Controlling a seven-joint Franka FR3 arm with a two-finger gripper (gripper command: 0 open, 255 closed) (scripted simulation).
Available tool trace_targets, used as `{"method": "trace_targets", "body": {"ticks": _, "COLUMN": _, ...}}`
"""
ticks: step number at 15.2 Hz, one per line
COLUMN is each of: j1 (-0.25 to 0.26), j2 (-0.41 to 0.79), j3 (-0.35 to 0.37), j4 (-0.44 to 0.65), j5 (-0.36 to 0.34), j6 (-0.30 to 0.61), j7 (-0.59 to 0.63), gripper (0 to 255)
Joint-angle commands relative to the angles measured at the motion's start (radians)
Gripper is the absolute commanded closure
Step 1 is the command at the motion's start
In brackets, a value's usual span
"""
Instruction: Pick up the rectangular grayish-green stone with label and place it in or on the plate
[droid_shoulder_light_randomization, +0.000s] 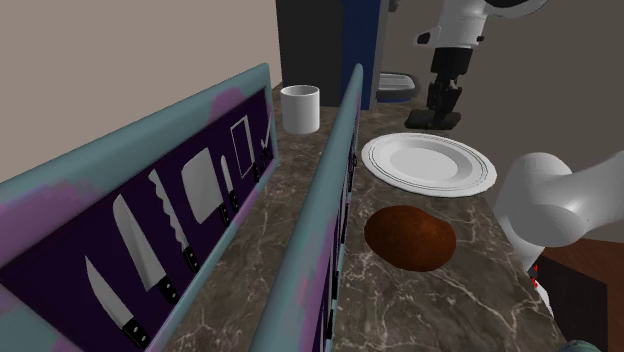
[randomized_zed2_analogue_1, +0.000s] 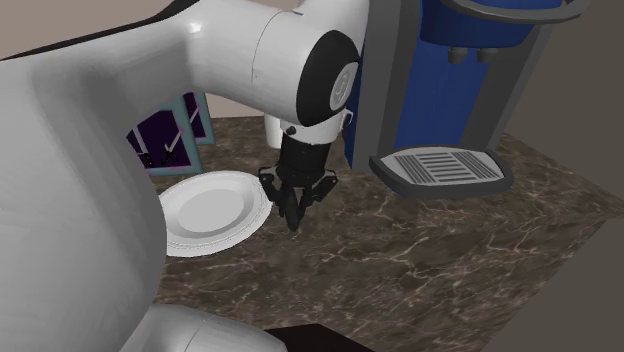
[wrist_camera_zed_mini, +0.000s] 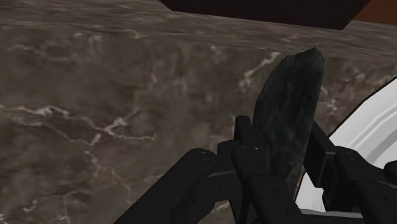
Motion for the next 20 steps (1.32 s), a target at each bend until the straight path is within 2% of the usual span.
{"method": "trace_targets", "body": {"ticks": 1, "j1": 0.004, "j2": 0.010, "j3": 0.004, "j4": 0.034, "j5": 0.005, "j6": -0.024, "j7": 0.004, "gripper": 255}}
{"method": "trace_targets", "body": {"ticks": 13, "j1": 0.022, "j2": 0.080, "j3": 0.017, "j4": 0.235, "j5": 0.027, "j6": -0.154, "j7": 0.020, "gripper": 255}}
{"method": "trace_targets", "body": {"ticks": 20, "j1": 0.041, "j2": 0.006, "j3": 0.188, "j4": 0.164, "j5": 0.165, "j6": -0.142, "j7": 0.184, "gripper": 255}}
